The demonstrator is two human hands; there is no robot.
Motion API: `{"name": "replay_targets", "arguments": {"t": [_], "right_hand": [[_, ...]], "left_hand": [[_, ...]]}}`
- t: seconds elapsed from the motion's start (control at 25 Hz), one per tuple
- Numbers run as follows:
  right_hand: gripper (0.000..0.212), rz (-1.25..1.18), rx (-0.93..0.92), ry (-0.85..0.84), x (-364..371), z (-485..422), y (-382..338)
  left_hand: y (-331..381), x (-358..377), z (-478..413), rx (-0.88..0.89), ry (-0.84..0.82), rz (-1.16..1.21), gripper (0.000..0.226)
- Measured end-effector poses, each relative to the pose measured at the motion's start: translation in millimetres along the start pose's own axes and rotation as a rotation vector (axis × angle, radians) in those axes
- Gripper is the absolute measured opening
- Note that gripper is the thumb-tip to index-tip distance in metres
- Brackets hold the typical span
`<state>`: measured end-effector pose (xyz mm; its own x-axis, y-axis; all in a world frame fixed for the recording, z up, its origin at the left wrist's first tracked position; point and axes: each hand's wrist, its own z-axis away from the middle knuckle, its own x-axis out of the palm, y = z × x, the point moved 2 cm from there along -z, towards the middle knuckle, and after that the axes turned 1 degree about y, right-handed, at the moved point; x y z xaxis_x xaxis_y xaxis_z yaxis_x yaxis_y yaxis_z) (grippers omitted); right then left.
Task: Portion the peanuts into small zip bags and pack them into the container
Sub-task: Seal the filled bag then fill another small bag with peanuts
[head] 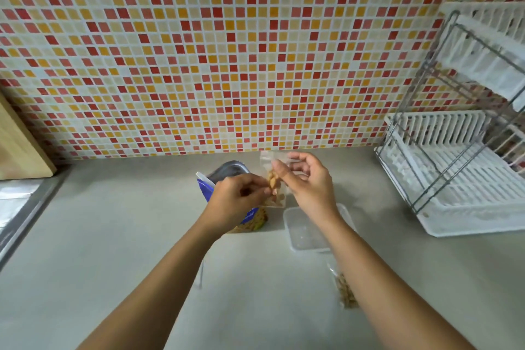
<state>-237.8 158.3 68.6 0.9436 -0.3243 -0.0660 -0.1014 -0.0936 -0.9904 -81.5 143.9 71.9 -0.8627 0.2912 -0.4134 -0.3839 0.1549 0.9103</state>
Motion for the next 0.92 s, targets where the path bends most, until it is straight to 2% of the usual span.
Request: {"name": "replay_targets", "arguments": {"t": [0.04,0.16,0.2,0.36,0.48,0.68,0.8,0.92], "right_hand": [[0.038,-0.005,0.028,-0.024,-6.1,-2.5,1.1],[0.007,-0.021,0.056,-0.097,-24.0,-8.8,1.7],[0.004,-0.015,0.045,-0.116,-29.1,-9.4,1.3],[0.007,0.056,0.019,-0.166,-45.0,-4.2,5.2],[0.007,0.163,0.008,-0.184,-60.8,4.2,22.0],[0.012,0.204,0.135,-0.207,-85.9,26.4,63.8],[0.009,0.28,0.234,-0.22,-101.5,47.2,99.6],[0.005,0.526,0.234,-0.24,-111.6,61.0,137.8]], "left_hand": [[-1.3,4.3,0.5,-0.043,0.012,0.088,0.011],[-1.0,16.6,4.5,-0.164,-0.004,0.324,0.013],[-0.4,21.1,5.9,-0.165,-0.015,0.349,0.015],[0.9,47.3,13.3,-0.128,-0.059,0.327,0.007],[-15.8,77.1,22.2,-0.247,-0.111,0.489,0.016],[-50.3,120.5,48.6,-0.361,-0.174,0.659,0.009],[-73.6,140.3,70.6,-0.467,-0.182,0.65,0.014],[-99.5,167.2,82.9,-0.581,-0.151,0.473,0.006]]}}
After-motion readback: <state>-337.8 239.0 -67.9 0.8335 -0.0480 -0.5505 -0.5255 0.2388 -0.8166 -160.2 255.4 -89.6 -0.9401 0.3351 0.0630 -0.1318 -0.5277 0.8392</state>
